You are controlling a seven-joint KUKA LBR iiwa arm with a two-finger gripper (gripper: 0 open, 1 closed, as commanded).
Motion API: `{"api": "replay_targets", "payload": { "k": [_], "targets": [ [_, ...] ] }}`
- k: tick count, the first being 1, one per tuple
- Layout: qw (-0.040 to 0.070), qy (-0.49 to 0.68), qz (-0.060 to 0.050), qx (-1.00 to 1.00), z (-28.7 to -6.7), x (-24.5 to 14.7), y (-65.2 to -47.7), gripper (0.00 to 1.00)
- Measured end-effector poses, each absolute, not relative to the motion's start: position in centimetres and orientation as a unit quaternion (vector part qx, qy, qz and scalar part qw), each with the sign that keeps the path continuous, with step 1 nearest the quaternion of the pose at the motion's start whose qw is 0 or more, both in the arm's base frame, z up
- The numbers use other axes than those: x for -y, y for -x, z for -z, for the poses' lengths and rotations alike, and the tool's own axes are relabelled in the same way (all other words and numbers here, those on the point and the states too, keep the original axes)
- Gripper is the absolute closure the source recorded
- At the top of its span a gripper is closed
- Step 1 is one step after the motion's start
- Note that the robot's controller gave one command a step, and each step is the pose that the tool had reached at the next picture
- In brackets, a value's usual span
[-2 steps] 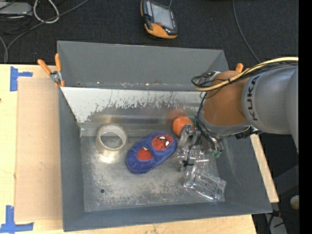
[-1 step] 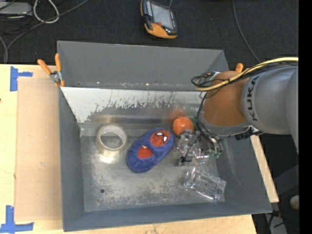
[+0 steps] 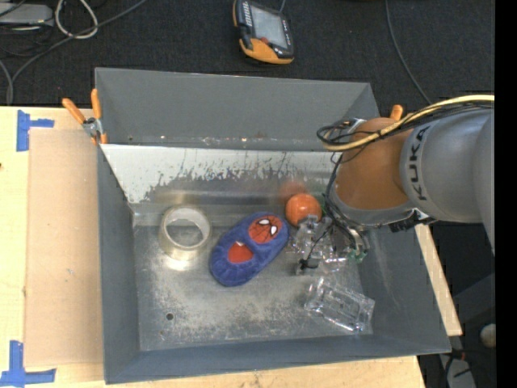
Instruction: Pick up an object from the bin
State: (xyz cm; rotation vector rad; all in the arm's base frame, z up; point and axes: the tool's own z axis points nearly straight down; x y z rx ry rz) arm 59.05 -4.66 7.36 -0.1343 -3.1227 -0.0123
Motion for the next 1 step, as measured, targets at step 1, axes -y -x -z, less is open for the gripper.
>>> {"api": "replay_targets", "payload": {
  "k": [1],
  "targets": [
    [0.011, 0.043, 0.004, 0.999, -10.75, 4.64, -58.81, 1.0]
  ]
}}
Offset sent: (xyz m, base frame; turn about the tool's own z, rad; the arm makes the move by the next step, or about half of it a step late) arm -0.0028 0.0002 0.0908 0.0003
